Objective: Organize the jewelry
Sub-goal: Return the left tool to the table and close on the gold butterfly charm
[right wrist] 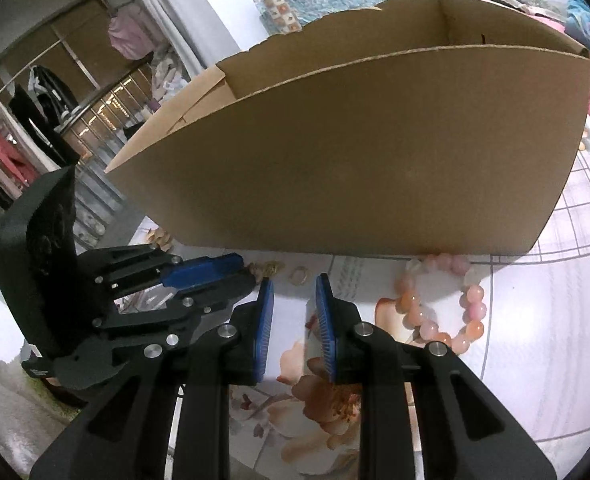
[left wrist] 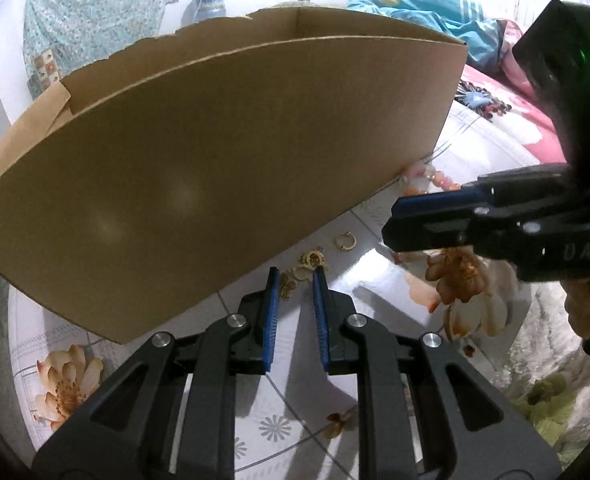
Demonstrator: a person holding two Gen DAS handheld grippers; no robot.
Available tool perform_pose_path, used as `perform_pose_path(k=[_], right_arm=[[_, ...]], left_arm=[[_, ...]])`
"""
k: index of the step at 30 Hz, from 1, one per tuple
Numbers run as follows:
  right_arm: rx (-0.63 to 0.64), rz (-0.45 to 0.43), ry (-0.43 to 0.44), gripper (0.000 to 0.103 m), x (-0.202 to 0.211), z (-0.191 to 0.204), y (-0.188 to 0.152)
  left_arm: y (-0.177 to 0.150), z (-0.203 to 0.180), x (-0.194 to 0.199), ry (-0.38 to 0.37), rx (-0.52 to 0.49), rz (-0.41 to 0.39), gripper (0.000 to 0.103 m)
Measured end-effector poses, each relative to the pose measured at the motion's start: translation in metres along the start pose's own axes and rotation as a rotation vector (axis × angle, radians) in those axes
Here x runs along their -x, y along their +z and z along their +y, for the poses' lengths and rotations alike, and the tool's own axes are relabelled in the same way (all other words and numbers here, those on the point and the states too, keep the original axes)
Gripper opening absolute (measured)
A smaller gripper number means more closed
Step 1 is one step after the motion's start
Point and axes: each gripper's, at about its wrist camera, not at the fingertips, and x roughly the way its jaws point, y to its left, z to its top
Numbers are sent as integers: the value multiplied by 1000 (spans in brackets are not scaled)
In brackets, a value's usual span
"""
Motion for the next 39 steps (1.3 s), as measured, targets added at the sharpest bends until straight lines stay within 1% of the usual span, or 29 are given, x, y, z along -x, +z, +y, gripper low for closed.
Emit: perform_pose_path(k=[6,10,12,16,18,22,30,32,34,35,37,39], right_arm=[[-9,-3,12,22,4,-6,-5],[-11,-9,15,22,7,-8,-6],[-16,-11,17,22,7,-9,-6],[-18,-16,20,22,9,-12,-6],[-20,-15,23,22,9,-12,-7],[-22,-11,27,22,7,-12,-8],[-29,-13,34,22,7,-14,-7],[-30,-12,34,22,8,-14,-8],[-30,-13,34,22,8,-15,-8],[-31,-13,34,22,8,-15,-8],[-33,-14,34,22,8,-16,-8],[-36,-15,33,22,8,-18,-8]], left_arm=[[5,-4,-5,33,-28,15,15],[6,0,-6,37,-29,23,15],[7,0,-6,56,-38,33,15],[8,4,-3,45,-19,31,15],[8,4,-2,46,-20,24,16],[7,4,-5,59,-20,41,16],[5,5,-4,63,-5,30,15],[3,3,-3,46,-18,27,14],[1,-3,-1,31,-47,25,11],[-1,-7,0,31,-63,24,11],[-3,-14,2,30,-95,23,6],[-6,-19,5,18,-109,28,6]])
